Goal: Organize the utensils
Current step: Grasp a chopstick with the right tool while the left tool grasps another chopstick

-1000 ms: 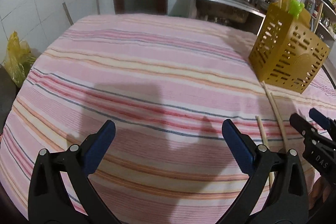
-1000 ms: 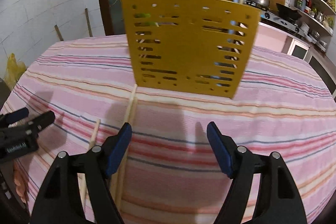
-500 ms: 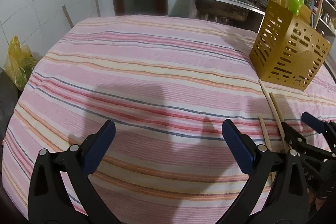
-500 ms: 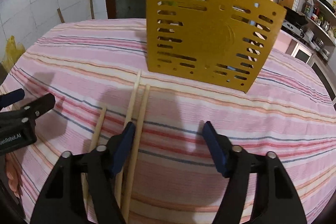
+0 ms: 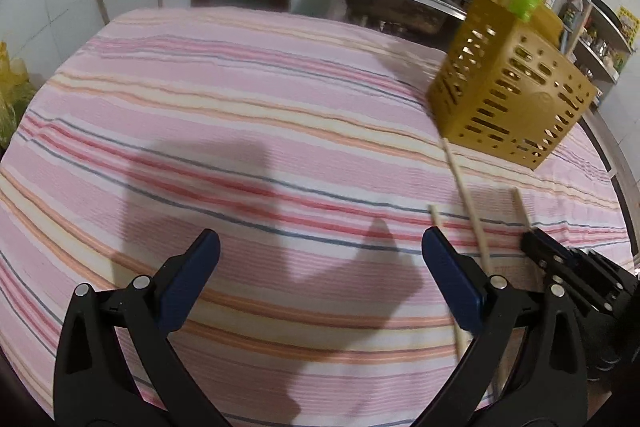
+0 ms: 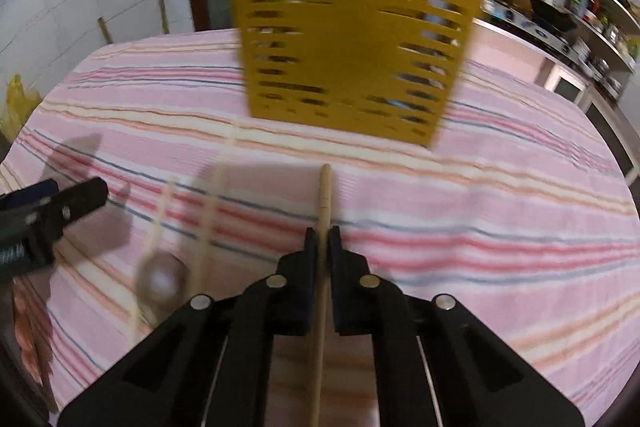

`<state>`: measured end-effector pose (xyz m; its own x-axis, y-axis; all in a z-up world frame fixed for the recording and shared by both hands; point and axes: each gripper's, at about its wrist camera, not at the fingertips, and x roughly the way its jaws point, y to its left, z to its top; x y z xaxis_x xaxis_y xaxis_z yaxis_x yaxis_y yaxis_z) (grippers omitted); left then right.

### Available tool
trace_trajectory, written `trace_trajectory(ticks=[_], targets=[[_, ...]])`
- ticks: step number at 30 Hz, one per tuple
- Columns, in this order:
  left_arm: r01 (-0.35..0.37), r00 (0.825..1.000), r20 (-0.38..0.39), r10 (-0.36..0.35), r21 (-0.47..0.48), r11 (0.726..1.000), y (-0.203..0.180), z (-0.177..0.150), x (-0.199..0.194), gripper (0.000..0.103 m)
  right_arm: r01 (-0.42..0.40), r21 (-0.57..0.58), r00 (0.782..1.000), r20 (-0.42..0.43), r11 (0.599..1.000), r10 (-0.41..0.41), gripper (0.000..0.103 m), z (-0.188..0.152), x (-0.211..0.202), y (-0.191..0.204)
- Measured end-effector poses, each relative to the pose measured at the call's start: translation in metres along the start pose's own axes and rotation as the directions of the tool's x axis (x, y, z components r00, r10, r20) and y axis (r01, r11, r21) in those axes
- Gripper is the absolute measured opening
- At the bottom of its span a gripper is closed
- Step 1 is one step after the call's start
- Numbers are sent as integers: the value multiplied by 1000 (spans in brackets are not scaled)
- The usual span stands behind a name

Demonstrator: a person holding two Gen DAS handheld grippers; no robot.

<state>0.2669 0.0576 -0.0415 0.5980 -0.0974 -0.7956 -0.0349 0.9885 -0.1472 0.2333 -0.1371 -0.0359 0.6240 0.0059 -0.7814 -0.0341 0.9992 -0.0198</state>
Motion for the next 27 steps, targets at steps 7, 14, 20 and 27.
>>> trace_trajectory(ticks=[7,14,20,27], targets=[[-89,995,-38,95,140,986,-56,-13,16,87,-11,105,1000,11,994,10,7,-15,-6,-44],[-118,992,-41,121,86,989,-63,-13,18,70,-32,108,999,12,994,31,7,-19,-7,-48],[-106,993,-44,111,100,989,-75,-15,15,39,-41,101,999,1,994,42,7,-15,-4,-52],[-79,994,-66,88,128,989,-79,-13,15,22,-31,91,999,-30,995,34,7,0,6,-51]])
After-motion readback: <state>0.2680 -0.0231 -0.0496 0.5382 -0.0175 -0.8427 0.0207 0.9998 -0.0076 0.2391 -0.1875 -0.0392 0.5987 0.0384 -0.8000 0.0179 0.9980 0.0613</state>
